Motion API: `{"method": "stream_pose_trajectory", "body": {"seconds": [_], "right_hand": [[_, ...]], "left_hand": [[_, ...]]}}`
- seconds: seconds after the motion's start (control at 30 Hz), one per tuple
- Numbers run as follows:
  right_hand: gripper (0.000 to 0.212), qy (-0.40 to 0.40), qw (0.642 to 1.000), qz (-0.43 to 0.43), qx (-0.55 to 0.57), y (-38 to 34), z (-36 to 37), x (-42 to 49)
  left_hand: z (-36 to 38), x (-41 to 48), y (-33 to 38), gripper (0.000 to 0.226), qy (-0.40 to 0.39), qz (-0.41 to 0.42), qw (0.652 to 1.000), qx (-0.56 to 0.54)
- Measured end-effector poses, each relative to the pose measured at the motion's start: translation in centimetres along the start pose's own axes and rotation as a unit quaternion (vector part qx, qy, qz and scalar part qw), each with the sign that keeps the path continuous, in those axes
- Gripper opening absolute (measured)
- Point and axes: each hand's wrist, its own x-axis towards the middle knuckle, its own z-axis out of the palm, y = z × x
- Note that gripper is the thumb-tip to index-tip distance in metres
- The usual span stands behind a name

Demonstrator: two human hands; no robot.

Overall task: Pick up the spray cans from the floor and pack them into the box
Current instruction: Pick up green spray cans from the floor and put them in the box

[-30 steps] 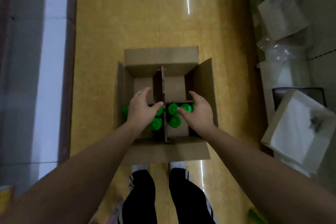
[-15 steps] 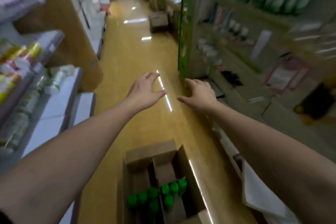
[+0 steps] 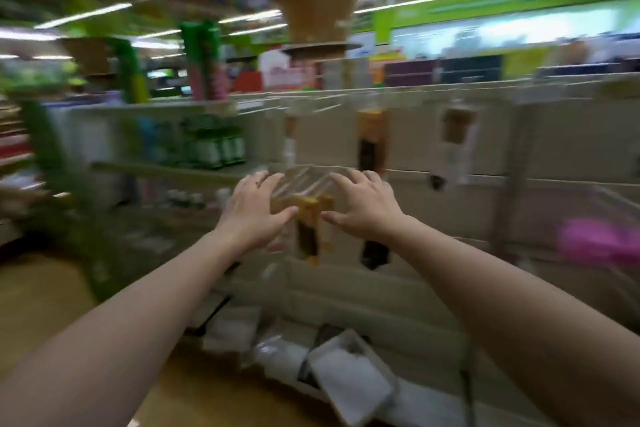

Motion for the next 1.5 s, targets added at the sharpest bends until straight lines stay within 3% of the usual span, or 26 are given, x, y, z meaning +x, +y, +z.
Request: {"method": "stream_pose_trajectory", "body": {"seconds": [0.13, 0.33, 0.57, 0.73, 0.93, 1.17, 1.37, 1.5], "right_hand": [[0.079, 0.018, 0.988, 0.135, -0.068, 11.6, -6.3, -8.4], [0.085, 0.044, 0.938, 0.323, -0.121, 26.9, -15.2, -25.8], [0.086, 0.052, 0.822, 0.535, -0.188, 40.8, -26.5, -51.2], [0.089, 0.060, 0.730, 0.647, -0.211, 47.8, -32.4, -65.3], [0.089, 0.047, 0.702, 0.684, -0.194, 53.0, -34.2, -71.2], [0.087, 0.058, 0.661, 0.722, -0.193, 60.6, -35.0, -72.9], [0.089, 0.060, 0.614, 0.768, -0.175, 68.5, -35.8, -73.8], [0.091, 0.051, 0.608, 0.776, -0.160, 74.5, -34.8, -74.5]], "left_hand": [[4.7, 1.6, 14.4, 0.076, -0.045, 0.133, 0.989, -0.050], [10.4, -0.6, 38.0, 0.077, -0.095, 0.304, 0.939, -0.128], [16.3, -9.1, 67.4, 0.076, -0.153, 0.478, 0.832, -0.236], [20.2, -17.2, 83.8, 0.078, -0.198, 0.557, 0.755, -0.284], [23.8, -22.0, 93.8, 0.075, -0.262, 0.569, 0.718, -0.304], [30.0, -21.8, 104.4, 0.075, -0.294, 0.594, 0.671, -0.334], [35.2, -20.6, 112.1, 0.078, -0.321, 0.607, 0.652, -0.322], [38.7, -19.4, 117.0, 0.078, -0.334, 0.599, 0.653, -0.320]]}}
